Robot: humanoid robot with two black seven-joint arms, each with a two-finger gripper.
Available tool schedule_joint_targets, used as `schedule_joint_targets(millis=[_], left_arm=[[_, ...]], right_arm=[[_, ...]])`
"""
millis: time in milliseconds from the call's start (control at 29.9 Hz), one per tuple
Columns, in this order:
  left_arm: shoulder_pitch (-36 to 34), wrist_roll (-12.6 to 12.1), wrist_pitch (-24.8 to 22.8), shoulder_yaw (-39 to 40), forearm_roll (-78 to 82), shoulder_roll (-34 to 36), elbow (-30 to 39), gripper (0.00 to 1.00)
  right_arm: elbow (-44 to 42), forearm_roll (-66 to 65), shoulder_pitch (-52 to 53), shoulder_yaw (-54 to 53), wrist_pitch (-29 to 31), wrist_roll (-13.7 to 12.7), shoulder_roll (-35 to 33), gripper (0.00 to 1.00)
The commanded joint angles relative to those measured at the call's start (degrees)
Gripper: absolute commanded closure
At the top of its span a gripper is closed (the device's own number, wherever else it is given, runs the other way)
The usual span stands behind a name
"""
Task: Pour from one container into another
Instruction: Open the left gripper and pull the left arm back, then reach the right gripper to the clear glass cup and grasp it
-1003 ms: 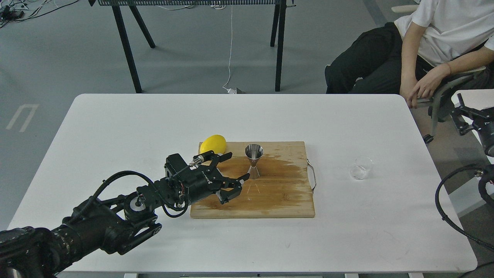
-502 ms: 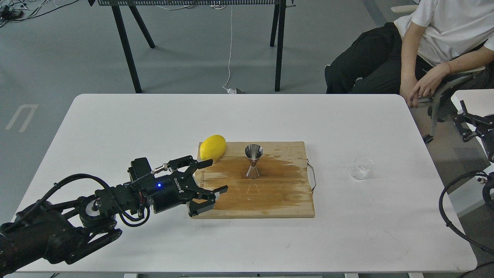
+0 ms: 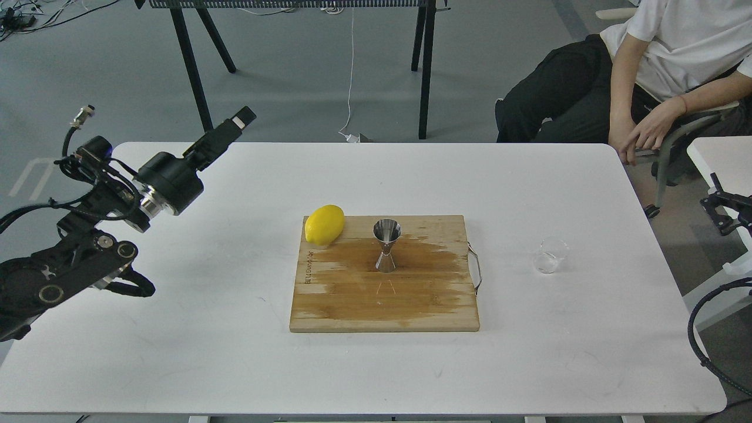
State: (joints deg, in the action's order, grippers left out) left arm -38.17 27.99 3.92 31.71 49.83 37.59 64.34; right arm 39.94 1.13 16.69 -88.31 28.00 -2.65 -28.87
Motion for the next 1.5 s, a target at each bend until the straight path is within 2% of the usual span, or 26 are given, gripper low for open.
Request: schedule_joint_targets(millis=[0,167,301,368,468,602,702,869,970,1237,1471], left_arm=[[0.4,0.0,-10.4,8.0,-19.7,-0.8,-3.8,0.0],[-0.4,0.0,-18.8,9.8,-38.6,-4.6,-13.2,0.0],[-2.3,-4.3,-23.6,12.3,-45.4,-9.0,-19.9,0.0],[-2.7,-4.9,-25.1,13.5,-46.1,-10.5,-21.8,0.0],[-2.7,-4.9,-25.6,14.6,-46.2,-11.7,-22.8,0.0],[-2.5,-4.9,-25.6,14.4,-46.2,-12.3,-22.9,0.0],[-2.4,-4.9,-25.6,14.2,-46.1,-12.4,-22.9,0.0],[-2.0,-4.9,-25.7,14.1,-46.1,-12.1,-22.8,0.0],[-1.7,-5.0,-25.8,13.6,-46.1,-11.8,-22.8,0.0],[-0.9,-5.0,-28.4,13.7,-45.9,-9.9,-22.9,0.0],[-0.9,-5.0,-29.2,13.7,-45.9,-9.8,-22.9,0.0]], right_arm=[[4.2,1.6,-0.4,-0.6,0.0,-0.5,0.0,0.0],[9.4,5.8,-6.3,-0.3,0.0,-0.5,0.8,0.0],[14.2,7.3,-11.1,-0.6,0.0,-0.5,3.0,0.0],[16.6,8.4,-13.8,-0.5,0.0,-0.5,3.3,0.0],[21.4,12.2,-18.9,0.5,-1.8,-0.9,3.4,0.0],[27.8,18.5,-23.2,2.1,-9.6,-2.1,3.6,0.0],[27.8,20.4,-23.3,2.3,-13.8,-2.1,5.1,0.0],[29.0,19.8,-23.0,3.0,-19.3,-1.9,12.2,0.0],[29.4,19.5,-22.5,7.5,-23.2,-1.7,14.4,0.0],[27.3,19.4,-19.8,10.8,-28.0,-1.2,15.0,0.0],[24.8,19.4,-16.9,13.0,-28.3,-1.2,15.9,0.0]])
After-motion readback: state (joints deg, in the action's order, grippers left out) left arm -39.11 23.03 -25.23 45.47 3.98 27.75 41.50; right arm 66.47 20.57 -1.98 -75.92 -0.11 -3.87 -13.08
